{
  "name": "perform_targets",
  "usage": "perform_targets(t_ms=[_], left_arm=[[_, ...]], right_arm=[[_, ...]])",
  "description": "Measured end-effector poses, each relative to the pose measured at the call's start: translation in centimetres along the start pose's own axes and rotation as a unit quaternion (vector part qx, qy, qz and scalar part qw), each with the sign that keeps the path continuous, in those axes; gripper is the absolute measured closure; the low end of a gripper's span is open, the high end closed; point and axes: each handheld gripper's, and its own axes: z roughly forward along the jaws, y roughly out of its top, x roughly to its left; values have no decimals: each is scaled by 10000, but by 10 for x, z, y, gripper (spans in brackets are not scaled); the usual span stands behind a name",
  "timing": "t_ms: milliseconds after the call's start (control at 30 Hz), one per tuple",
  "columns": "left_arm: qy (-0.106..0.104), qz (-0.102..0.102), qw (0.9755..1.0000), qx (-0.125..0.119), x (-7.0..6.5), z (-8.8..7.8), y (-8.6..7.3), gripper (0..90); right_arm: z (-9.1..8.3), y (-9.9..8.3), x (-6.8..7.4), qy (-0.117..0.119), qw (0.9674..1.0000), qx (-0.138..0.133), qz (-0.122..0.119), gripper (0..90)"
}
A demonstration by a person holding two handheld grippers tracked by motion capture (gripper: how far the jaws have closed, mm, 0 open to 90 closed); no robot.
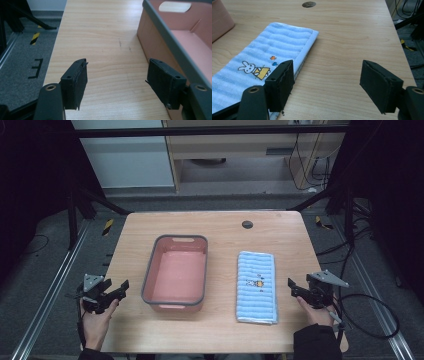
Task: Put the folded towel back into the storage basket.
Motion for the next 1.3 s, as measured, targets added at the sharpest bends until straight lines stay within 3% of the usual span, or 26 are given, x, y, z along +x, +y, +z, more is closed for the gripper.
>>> perform_targets(t_ms=[333,567,600,867,967,1000,1033,1133,1167,1300], left_arm=[[-296,28,9989,-362,-18,-18,13,329],[-448,154,9976,-498,-29,-23,23,327],[-426,218,9974,-543,-32,-23,26,328],[-611,229,9959,-630,-46,-23,36,332],[-693,270,9948,-692,-58,-19,41,336],[-757,327,9942,-689,-68,-16,45,336],[-757,327,9942,-689,-68,-16,45,336],[-911,412,9923,-736,-89,-11,52,337],[-911,412,9923,-736,-89,-11,52,337],[-1082,575,9893,-787,-113,-8,58,338]], right_arm=[[-4,9,5,406,9985,-306,190,356],[-4,19,7,492,9981,-358,105,361],[-5,24,6,405,9983,-415,21,362],[-7,34,7,485,9978,-439,46,360],[-6,40,10,503,9975,-489,24,354],[-5,42,11,487,9976,-493,19,351],[-5,45,11,481,9976,-508,-6,349],[-5,51,14,519,9971,-560,-55,345],[-5,52,15,521,9971,-559,-71,344],[-4,57,17,537,9968,-585,-97,332]])
